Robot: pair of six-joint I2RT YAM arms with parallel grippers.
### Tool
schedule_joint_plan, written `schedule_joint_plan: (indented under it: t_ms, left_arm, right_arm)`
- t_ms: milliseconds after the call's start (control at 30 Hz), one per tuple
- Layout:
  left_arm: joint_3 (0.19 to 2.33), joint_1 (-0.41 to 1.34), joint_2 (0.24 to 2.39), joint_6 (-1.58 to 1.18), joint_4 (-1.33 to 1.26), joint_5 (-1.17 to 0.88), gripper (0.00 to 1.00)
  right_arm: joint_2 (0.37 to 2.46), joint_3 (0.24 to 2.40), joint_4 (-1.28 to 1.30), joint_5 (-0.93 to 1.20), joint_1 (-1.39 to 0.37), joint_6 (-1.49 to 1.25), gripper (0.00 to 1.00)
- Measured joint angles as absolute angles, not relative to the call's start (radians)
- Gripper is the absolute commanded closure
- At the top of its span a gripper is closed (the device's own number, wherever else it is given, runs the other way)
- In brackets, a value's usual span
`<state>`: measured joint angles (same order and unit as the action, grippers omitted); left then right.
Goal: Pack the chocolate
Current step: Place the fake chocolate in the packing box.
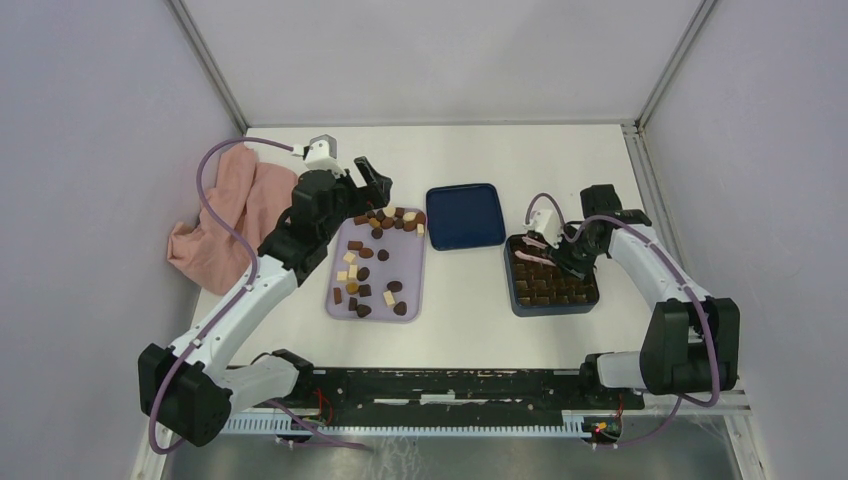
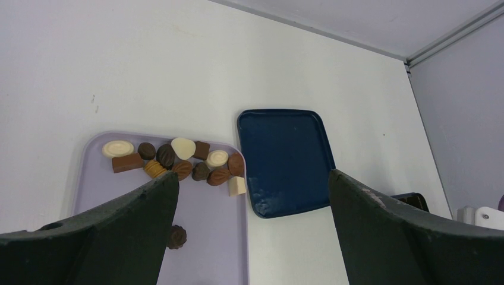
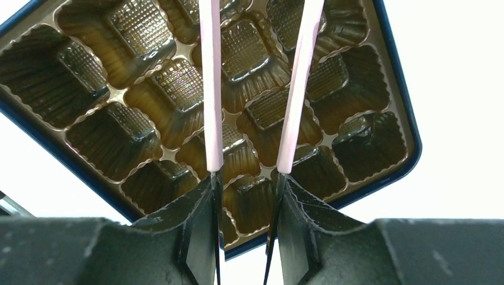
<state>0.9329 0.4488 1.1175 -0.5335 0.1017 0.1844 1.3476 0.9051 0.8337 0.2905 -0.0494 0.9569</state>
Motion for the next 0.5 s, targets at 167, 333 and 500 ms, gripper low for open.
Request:
schedule_joint_plan:
  t_ms: [167,333,500]
  left_arm:
    - [0.933,0.449,1.115,-0.533,0.102,0.183,0.0]
    - [0.933,0.449,1.101,-0.533,0.099,0.18,0.0]
    - [0.939,0.449,1.087,-0.533,0.097,0.172,0.0]
  right_arm:
    - [1.355,0.945,0.853,0.305,-0.049,0.957,0.61]
    - [1.351,1.036,0.886,0.379,-0.05,0.966,0.62]
    - [1.33,1.087,0.895,0.471,-0.099,0.976,0.62]
